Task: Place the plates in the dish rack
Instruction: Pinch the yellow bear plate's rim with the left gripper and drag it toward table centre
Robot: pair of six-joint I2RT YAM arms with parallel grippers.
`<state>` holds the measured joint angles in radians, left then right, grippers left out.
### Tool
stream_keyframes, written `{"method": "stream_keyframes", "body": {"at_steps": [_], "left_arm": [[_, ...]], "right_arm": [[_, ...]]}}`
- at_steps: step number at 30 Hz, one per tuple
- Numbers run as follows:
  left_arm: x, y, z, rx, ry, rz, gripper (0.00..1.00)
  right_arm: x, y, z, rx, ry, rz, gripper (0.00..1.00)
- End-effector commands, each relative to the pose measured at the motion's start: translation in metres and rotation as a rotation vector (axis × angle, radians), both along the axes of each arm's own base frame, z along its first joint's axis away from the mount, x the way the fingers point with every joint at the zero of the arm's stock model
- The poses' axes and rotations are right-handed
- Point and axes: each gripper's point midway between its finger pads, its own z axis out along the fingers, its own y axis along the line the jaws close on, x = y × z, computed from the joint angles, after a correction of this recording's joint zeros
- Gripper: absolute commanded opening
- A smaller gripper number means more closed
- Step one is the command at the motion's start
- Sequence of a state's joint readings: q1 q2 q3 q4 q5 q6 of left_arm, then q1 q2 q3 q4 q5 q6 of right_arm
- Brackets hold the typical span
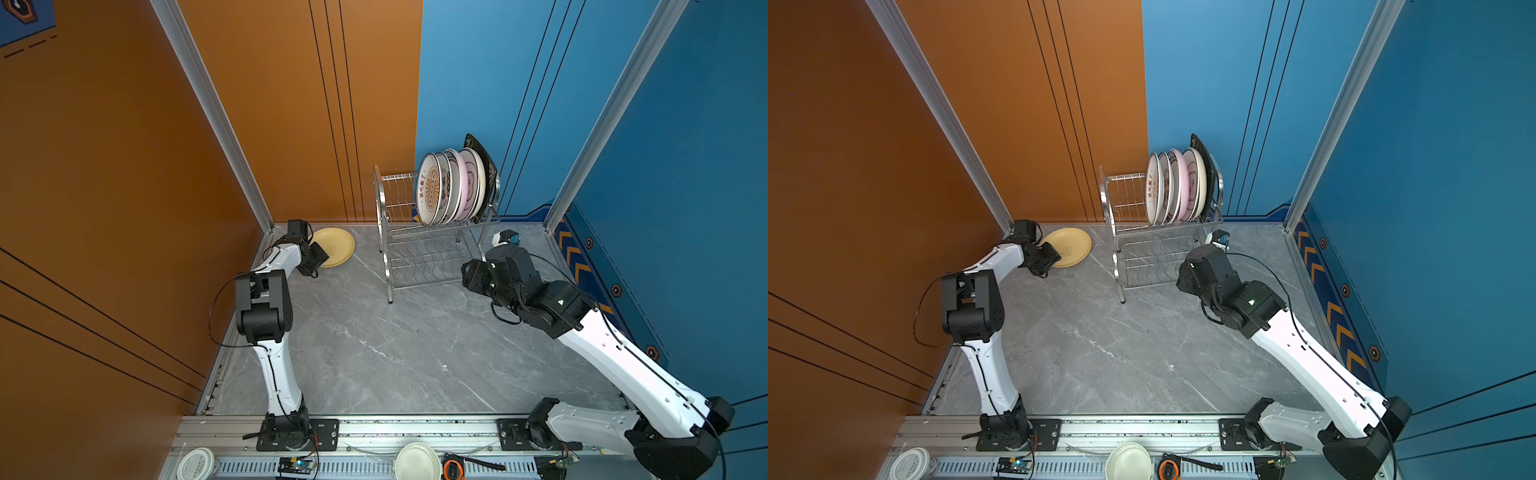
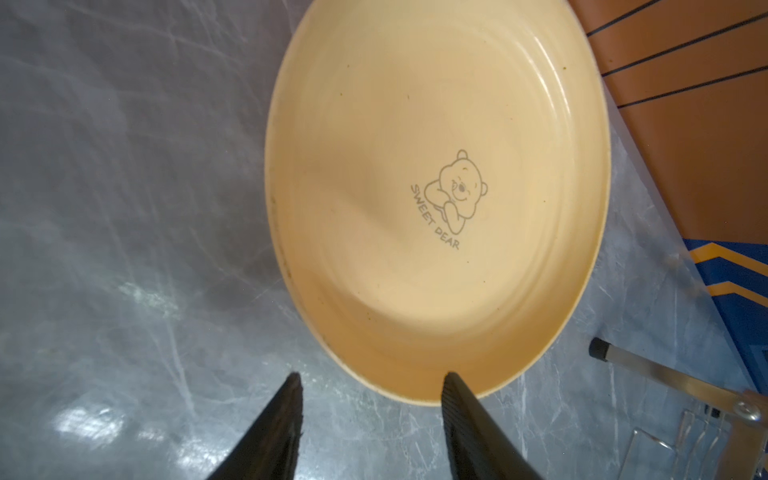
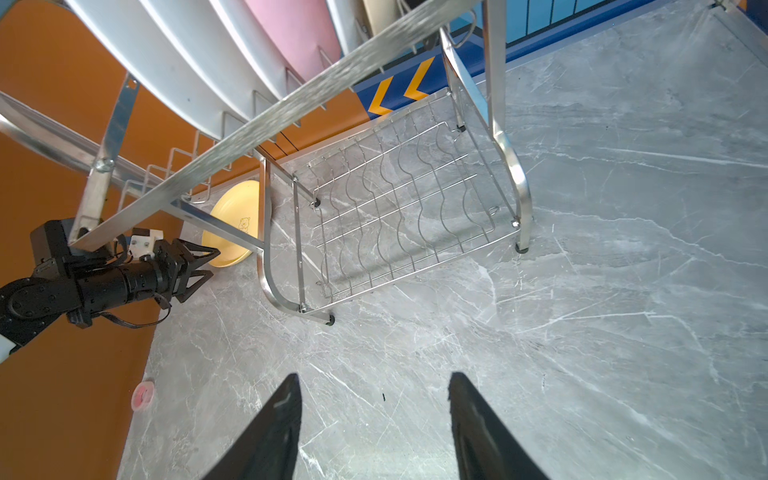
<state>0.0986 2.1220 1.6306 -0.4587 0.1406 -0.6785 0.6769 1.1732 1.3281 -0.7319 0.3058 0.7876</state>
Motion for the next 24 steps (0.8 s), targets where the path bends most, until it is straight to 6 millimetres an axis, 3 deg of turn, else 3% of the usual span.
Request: {"method": "stream_keyframes", "body": {"at_steps": [1,19,24], "left_arm": [[-0.001,0.004,-0.01,0.02,0.058,0.03,0.53],[0.007,0.004,-0.049,0.029,0.153,0.06,0.41],[0.007,0.007,-0.051,0.038,0.158,0.076,0.29]], "right_arm": [[-0.001,-0.005,-0.002,0.023,0.01,-0.016,0.58],[0.014,-0.009,-0.007,0.034,0.036,-0.025,0.57],[0.017,-0.009,-0.008,0.034,0.04,-0.025,0.58]]}}
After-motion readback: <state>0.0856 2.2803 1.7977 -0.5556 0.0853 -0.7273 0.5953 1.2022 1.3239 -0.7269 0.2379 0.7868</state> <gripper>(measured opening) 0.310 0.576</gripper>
